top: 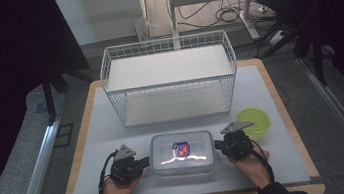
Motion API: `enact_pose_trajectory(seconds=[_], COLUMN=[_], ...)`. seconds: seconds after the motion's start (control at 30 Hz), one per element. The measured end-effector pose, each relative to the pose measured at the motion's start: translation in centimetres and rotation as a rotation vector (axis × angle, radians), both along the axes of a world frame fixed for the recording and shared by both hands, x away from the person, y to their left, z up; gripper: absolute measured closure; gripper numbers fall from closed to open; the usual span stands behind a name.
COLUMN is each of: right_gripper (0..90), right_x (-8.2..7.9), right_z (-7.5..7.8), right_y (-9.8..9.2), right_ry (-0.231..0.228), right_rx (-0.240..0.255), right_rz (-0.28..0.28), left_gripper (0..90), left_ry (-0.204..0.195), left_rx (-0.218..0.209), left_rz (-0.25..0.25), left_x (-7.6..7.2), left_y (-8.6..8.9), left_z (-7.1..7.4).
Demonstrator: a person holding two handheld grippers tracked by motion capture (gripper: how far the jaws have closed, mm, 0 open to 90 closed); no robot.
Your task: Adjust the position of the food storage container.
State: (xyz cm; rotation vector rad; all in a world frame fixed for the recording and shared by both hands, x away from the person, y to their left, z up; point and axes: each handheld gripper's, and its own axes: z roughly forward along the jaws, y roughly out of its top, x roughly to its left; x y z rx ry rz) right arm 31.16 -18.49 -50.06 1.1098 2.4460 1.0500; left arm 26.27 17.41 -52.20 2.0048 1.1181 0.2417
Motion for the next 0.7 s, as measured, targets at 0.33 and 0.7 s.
enact_pose_trajectory(seconds=[0.33,0.7], right_gripper=[74.6,38.2], right_x=[-1.4,-3.1], right_z=[0.8,0.4], right_y=[-1.4,-3.7], right_ry=[-0.026,-0.018], right_rx=[-0.013,-0.021], right_rz=[0.08,0.093], left_gripper=[57.1,18.3], left_ry=[-0.084,-0.074], left_rx=[0.122,0.126], left_rz=[0.008,0.011], left_x=[-1.0,-2.3], left_y=[2.0,3.6], left_z=[0.9,-0.3])
